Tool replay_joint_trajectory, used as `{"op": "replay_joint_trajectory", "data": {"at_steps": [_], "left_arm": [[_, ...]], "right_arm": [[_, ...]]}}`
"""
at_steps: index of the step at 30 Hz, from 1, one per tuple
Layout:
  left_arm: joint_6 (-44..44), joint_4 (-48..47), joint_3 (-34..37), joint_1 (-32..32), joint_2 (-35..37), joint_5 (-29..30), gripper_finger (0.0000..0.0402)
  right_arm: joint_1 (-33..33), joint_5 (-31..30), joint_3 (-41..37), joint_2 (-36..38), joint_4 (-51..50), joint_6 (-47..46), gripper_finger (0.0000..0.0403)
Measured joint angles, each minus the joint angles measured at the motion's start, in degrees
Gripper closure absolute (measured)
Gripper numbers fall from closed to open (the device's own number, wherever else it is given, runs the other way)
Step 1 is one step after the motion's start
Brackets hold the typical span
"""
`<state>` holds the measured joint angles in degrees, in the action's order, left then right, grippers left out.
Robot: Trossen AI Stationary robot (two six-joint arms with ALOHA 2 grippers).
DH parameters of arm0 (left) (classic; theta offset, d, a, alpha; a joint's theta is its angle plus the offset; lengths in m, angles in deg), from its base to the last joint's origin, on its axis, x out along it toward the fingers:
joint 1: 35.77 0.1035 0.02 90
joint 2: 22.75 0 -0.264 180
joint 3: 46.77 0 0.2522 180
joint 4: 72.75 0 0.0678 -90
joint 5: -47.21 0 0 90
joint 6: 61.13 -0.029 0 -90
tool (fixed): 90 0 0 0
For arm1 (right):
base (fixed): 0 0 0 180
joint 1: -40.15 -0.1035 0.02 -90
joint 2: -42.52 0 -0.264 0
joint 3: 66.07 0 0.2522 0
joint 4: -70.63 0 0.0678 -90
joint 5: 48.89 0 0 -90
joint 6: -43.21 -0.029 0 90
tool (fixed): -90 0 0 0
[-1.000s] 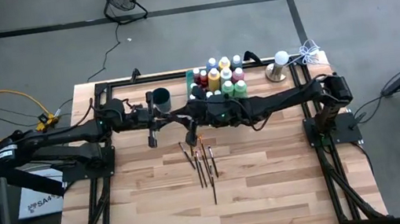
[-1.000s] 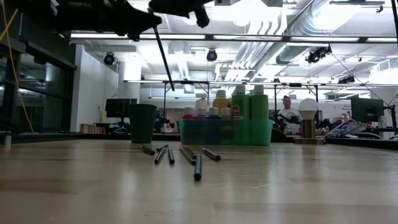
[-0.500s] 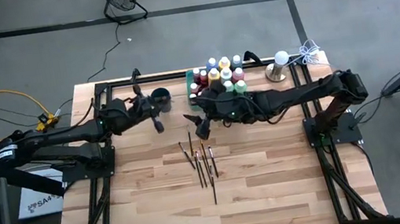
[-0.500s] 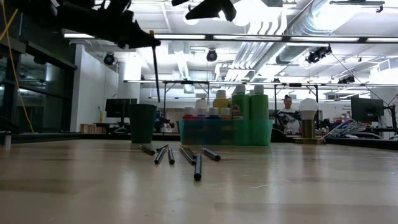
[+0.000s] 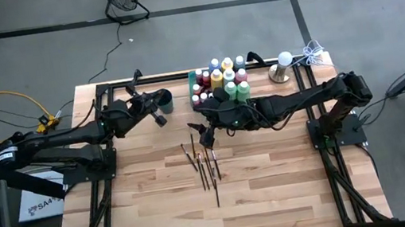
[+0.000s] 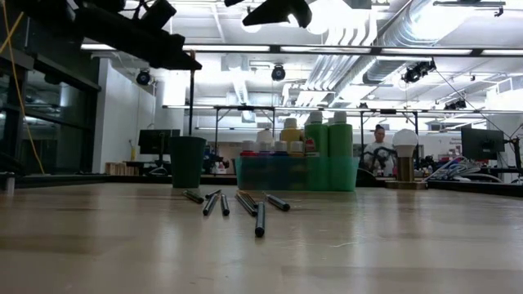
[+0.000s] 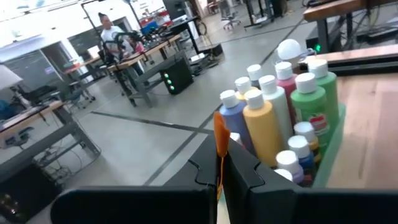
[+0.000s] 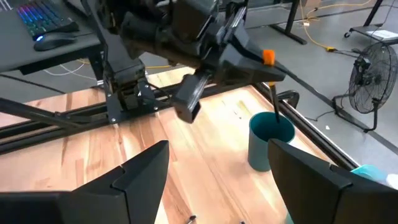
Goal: Pick & Place Paint Supplies
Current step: Put the gold black paint brush into the blue cup
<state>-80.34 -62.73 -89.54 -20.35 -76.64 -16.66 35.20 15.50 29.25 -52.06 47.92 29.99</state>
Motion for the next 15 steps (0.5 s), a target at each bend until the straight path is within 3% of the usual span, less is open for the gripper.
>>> {"op": "replay_joint_trajectory", "data": {"at_steps": [10,15], "left_arm": [[9.27,-1.54,0.0,3.72,0.0,-0.38,0.04],[16.13,-5.17,0.0,9.79,0.0,-5.87,0.0399]], "right_arm": [[0.06,-3.25,0.0,0.0,-0.79,-0.35,0.0137],[0.04,-2.97,0.0,0.0,-1.41,-0.53,0.0137]]}}
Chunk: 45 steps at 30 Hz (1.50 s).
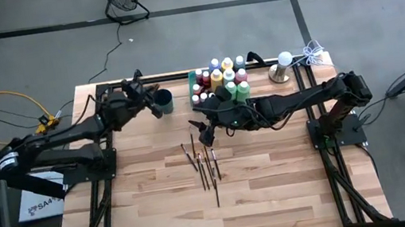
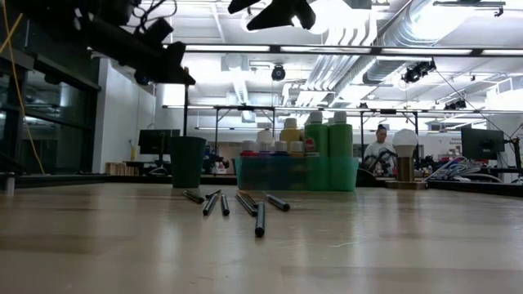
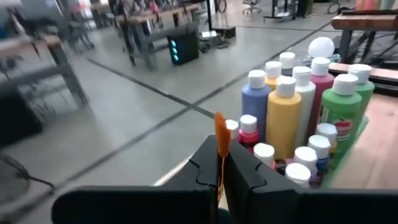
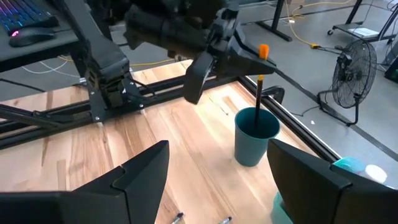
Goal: Pick & Place Paint Supplies
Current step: Put the gold black paint brush into the blue cup, then put the silver black paint brush into the blue cup
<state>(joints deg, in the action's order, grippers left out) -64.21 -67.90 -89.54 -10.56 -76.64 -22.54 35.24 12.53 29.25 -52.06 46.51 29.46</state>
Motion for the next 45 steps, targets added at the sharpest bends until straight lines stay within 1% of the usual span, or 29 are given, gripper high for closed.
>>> {"op": "replay_joint_trajectory", "data": {"at_steps": [3,5,7,10,13,20,23,26,28,32,33,35,38,42,45], "left_arm": [[2.95,-0.91,0.0,2.98,0.0,-5.1,0.0399],[4.37,-1.13,0.0,4.26,0.0,-7.49,0.0399],[4.88,-1.52,0.0,5.1,-0.3,-9.24,0.0399],[4.89,-1.95,0.0,5.34,-0.94,-9.89,0.0393],[4.85,-1.64,0.0,5.3,-1.64,-9.88,0.0365],[3.31,-1.19,-0.02,5.16,-2.43,-9.73,0.0271],[3.31,-0.91,-0.02,5.16,-2.43,-9.73,0.0248],[3.19,-0.74,-0.02,5.16,-2.27,-10.36,0.024],[2.14,0.1,-0.02,5.18,-2.08,-12.91,0.0239],[-0.33,0.64,-0.02,5.14,-0.43,-20.79,0.0238],[-0.78,0.44,-0.02,5.12,0.23,-22.11,0.0238],[-0.92,0.19,-0.02,5.14,1.51,-23.92,0.0238],[-0.76,-1.54,-0.02,5.14,3.91,-25.06,0.0238],[-1.17,-4.5,-0.02,5.14,6.77,-25.47,0.0238],[-1.17,-6.1,-0.02,5.14,8.24,-25.47,0.0238]], "right_arm": [[0.0,-0.02,0.0,0.0,-0.08,0.0,0.0137],[0.0,-0.02,0.0,0.0,-0.1,0.01,0.0137],[0.0,-0.02,0.0,0.0,-0.12,0.01,0.0137],[0.0,-0.02,0.0,0.0,-0.17,0.01,0.0137],[0.0,-0.02,0.0,0.0,-0.21,0.01,0.0137],[0.0,-0.02,0.0,0.0,-1.24,-0.88,0.0137],[0.0,-0.03,0.0,0.0,-2.85,-3.13,0.0137],[0.0,-0.04,0.0,0.0,-4.69,-7.81,0.0137],[0.0,-0.02,0.0,0.0,-6.87,-11.27,0.0137],[0.27,0.3,0.0,0.0,-11.28,-17.37,0.0137],[0.52,1.19,0.0,0.0,-12.3,-18.56,0.0137],[1.58,5.12,0.0,0.0,-14.38,-21.7,0.0137],[3.44,10.53,0.0,-0.14,-16.79,-26.32,0.0137],[4.73,12.71,0.02,-2.43,-17.98,-27.96,0.0137],[5.06,15.72,0.02,-5.06,-18.02,-28.6,0.0137]]}}
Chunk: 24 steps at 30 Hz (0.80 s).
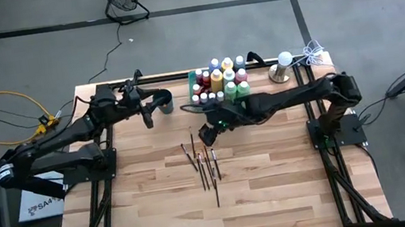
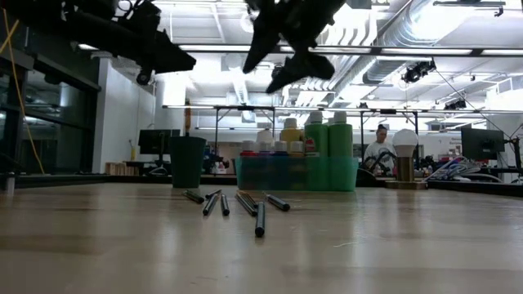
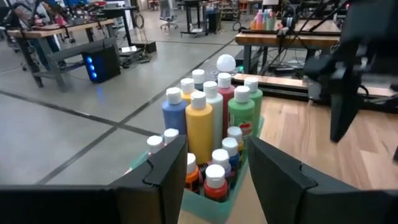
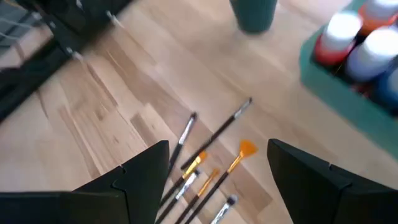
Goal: Pick & Place Paint Supplies
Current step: Put the silver black paint brush into the blue cup
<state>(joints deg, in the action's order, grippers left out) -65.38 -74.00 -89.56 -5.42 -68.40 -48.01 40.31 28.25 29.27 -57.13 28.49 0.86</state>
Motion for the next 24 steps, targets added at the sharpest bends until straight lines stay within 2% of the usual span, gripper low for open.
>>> {"op": "replay_joint_trajectory", "data": {"at_steps": [7,11,15,19,24], "left_arm": [[-0.03,-0.91,0.0,0.01,0.59,0.0,0.0238],[-0.11,-0.74,0.0,0.01,0.59,0.01,0.0238],[-0.17,-0.77,0.0,0.0,0.59,0.02,0.0238],[-0.2,-1.06,0.0,0.01,0.57,0.02,0.0238],[-0.49,-1.68,0.0,0.01,0.57,0.04,0.0238]], "right_arm": [[0.68,3.97,0.07,-5.89,0.13,-4.96,0.0137],[0.54,4.23,3.57,-9.03,-2.96,-5.88,0.0137],[-0.17,3.38,11.01,-13.94,-9.64,-5.2,0.0137],[-0.21,2.53,17.87,-19.29,-21.08,-6.95,0.0137],[-0.19,2.68,20.2,-23.07,-27.31,-10.5,0.0137]]}}
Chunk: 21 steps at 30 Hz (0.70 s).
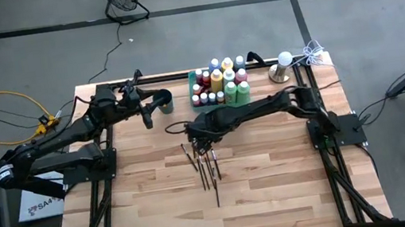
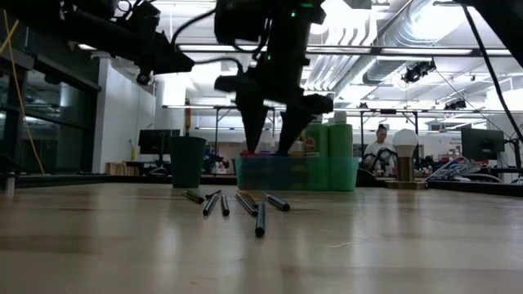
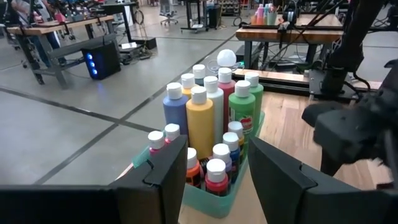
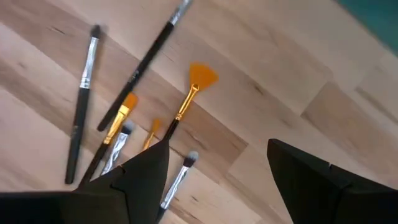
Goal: Pick & Place Paint Supplies
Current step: Put the silver black paint brush into the blue cup
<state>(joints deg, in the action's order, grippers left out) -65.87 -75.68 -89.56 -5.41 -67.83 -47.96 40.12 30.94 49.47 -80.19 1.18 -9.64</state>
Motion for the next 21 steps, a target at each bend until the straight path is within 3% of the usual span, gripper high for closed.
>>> {"op": "replay_joint_trajectory", "data": {"at_steps": [21], "left_arm": [[-0.1,-0.55,0.0,-0.01,0.0,0.04,0.0238]], "right_arm": [[-2.97,1.12,-1.57,-4.55,2.18,-5.89,0.0137]]}}
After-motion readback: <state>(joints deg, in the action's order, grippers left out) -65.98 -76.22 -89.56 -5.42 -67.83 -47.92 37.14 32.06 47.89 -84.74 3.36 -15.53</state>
